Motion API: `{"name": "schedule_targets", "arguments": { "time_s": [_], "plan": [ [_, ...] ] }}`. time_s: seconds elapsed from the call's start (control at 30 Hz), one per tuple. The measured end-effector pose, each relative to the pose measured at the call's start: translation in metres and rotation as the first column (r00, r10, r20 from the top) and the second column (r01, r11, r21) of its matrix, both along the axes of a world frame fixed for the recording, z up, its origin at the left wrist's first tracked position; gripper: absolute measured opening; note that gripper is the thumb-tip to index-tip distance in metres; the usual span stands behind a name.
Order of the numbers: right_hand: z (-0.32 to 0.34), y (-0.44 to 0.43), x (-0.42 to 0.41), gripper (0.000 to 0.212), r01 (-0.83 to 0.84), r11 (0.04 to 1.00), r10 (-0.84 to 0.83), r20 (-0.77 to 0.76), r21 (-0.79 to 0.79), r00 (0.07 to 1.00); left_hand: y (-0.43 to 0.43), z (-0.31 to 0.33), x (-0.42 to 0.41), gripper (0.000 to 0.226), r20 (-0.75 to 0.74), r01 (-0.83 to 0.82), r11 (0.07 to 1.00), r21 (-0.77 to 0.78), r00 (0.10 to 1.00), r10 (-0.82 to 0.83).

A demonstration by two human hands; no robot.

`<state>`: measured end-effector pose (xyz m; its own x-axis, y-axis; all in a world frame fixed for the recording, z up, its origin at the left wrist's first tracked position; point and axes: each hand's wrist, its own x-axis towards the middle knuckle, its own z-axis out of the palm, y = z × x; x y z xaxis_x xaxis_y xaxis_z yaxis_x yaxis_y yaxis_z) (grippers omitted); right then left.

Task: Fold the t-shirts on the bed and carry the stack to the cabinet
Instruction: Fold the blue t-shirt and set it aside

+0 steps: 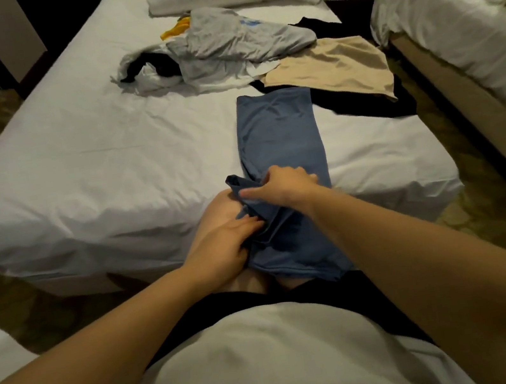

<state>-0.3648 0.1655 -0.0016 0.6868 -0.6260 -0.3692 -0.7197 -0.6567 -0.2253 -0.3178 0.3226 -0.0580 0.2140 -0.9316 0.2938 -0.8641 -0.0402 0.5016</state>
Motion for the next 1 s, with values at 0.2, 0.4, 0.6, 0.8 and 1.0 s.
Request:
{"name": "schedule_targets", "arguments": {
  "time_s": [0.2, 0.4, 0.6, 0.8, 1.0],
  "plan": [
    [-0.007, 0.000, 0.002, 0.032, -0.053, 0.995, 0.036, 0.203, 0.081, 0.979, 0.003, 0.005, -0.008, 0.054, 0.038, -0.095, 0.991, 0.092, 0.995, 0.092],
    [-0.008, -0.018, -0.028, 0.025, 0.125, 0.992, -0.126, 0.122, 0.014, 0.985, 0.003, -0.002, -0.009, 0.054, 0.175, -0.113, 0.987, 0.118, 0.980, 0.091],
    [-0.015, -0.012, -0.041, 0.044, 0.069, 0.997, -0.054, 0.301, -0.040, 0.952, 0.006, 0.001, -0.013, 0.048, 0.365, -0.036, 0.986, 0.160, 0.931, -0.025],
    [-0.022, -0.017, -0.036, 0.050, -0.340, 0.939, 0.337, -0.050, -0.048, 0.940, 0.006, 0.008, -0.014, 0.047, 0.362, -0.008, 0.982, 0.188, 0.930, -0.062],
    [-0.027, -0.011, -0.059, 0.064, -0.297, 0.954, 0.290, 0.119, 0.047, 0.950, 0.010, 0.012, -0.016, 0.058, 0.209, -0.033, 0.980, 0.196, 0.978, -0.009]
  ]
}}
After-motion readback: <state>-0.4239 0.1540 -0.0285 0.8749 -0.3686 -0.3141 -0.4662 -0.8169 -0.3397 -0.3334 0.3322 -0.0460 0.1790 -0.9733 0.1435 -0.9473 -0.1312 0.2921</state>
